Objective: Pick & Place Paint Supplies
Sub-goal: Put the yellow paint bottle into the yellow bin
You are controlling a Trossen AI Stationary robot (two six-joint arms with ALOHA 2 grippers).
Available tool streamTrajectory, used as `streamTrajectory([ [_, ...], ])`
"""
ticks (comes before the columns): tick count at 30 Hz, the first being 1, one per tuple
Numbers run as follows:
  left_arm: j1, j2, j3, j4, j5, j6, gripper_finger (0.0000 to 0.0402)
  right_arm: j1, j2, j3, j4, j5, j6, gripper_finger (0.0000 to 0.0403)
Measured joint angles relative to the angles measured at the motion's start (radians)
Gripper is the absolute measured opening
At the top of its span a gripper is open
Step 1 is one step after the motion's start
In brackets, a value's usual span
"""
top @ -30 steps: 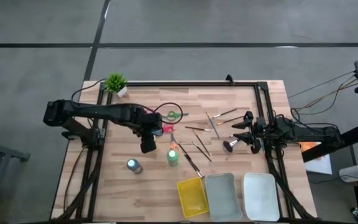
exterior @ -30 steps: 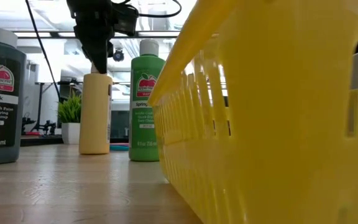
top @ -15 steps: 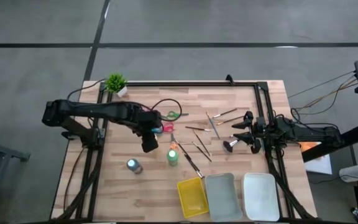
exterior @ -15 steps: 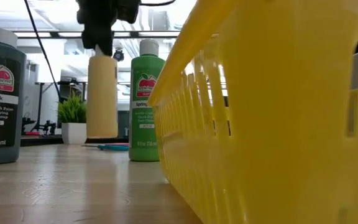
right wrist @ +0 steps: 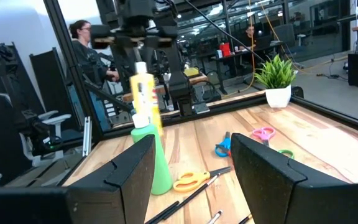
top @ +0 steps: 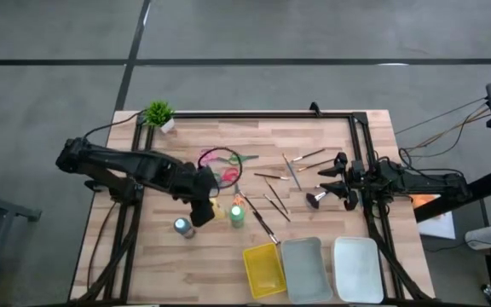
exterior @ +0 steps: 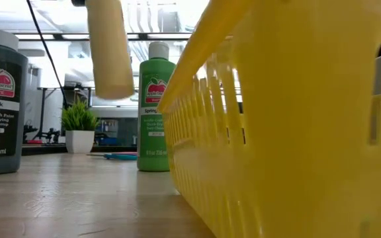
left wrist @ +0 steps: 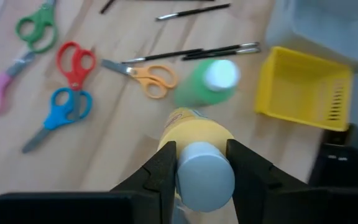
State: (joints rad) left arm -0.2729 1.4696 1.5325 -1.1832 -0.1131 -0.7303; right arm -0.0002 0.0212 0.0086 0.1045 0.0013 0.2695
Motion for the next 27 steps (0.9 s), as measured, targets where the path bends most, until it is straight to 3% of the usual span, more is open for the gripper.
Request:
streamTrajectory([
  [11, -0.194, 0.087, 0.103, 0.014, -0.053, -0.247, 0.0109, 0.0, 0.0, 0.0, 0.0, 0.0, 0.0, 0.0207],
  [27, -0.259, 0.502, 0.613, -0.099, -0.059, -0.189, 0.0109, 0.0, 0.0, 0.0, 0.0, 0.0, 0.0, 0.0207],
])
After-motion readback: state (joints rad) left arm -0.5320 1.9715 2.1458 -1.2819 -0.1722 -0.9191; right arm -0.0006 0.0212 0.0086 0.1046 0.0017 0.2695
